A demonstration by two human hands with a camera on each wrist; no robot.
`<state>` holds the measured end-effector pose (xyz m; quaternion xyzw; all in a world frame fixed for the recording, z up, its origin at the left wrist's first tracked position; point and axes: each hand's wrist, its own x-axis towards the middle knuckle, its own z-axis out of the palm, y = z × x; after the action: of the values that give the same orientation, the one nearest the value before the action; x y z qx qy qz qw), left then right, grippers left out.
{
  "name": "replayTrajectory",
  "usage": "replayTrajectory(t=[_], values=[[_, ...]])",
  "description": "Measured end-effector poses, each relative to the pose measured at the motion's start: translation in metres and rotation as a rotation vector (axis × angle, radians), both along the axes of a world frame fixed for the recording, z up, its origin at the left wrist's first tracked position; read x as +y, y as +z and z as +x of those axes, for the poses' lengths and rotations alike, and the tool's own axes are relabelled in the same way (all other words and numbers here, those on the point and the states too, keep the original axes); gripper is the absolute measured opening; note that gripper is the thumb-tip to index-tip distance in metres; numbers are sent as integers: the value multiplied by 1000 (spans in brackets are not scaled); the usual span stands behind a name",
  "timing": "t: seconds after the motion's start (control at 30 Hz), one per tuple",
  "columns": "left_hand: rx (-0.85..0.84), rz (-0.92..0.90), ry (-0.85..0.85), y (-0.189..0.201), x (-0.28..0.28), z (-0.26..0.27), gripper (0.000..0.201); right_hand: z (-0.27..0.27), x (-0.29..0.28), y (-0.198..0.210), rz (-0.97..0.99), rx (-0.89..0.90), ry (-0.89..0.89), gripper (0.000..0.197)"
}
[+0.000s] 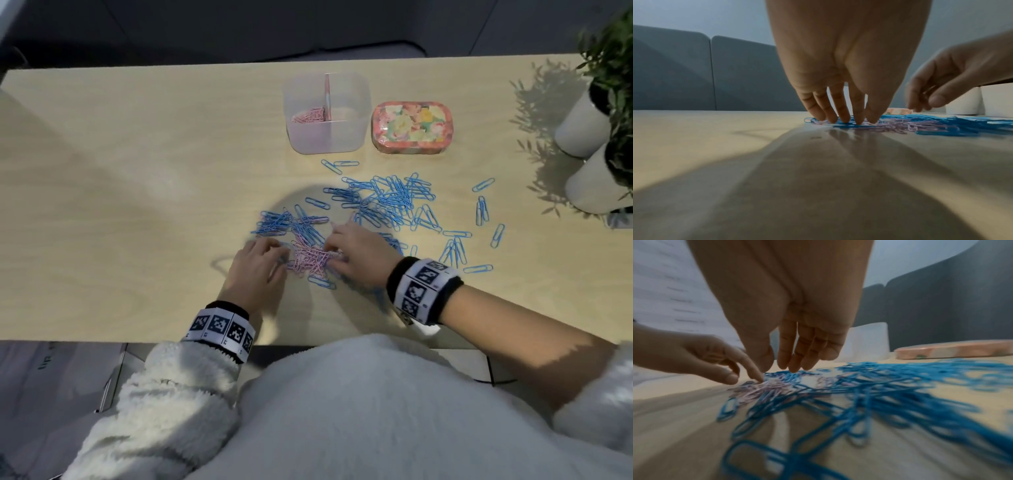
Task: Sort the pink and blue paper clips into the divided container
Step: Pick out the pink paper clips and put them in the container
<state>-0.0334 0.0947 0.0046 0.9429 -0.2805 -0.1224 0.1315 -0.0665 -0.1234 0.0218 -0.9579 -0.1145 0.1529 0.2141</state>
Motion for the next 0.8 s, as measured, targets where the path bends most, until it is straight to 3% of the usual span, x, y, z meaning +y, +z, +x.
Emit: replayTrajectory(t=[0.17, 0.3, 0.43, 0.53, 0.63, 0.73, 0.8], values=[[-64, 5, 81, 1, 5, 2, 24, 9, 22, -7, -107, -46, 128, 25], [-69, -88, -8, -5, 6, -4, 16, -5, 10, -13, -48, -81, 26, 15], [-28, -88, 103, -9, 13, -7, 11, -21, -7, -19, -49, 25, -23, 14], [-74, -71, 134, -6, 13, -7, 11, -30, -25, -19, -23, 3, -123, 11], [-54, -99, 71, -3, 5, -9, 19, -29, -33, -15, -3, -26, -231, 11], [14, -66, -90, 0, -8, -3, 42, -16, -15, -10, 41, -39, -156, 15], [-23, -25, -163, 2, -15, 3, 46, -6, 4, -10, 59, -26, -99, 24]])
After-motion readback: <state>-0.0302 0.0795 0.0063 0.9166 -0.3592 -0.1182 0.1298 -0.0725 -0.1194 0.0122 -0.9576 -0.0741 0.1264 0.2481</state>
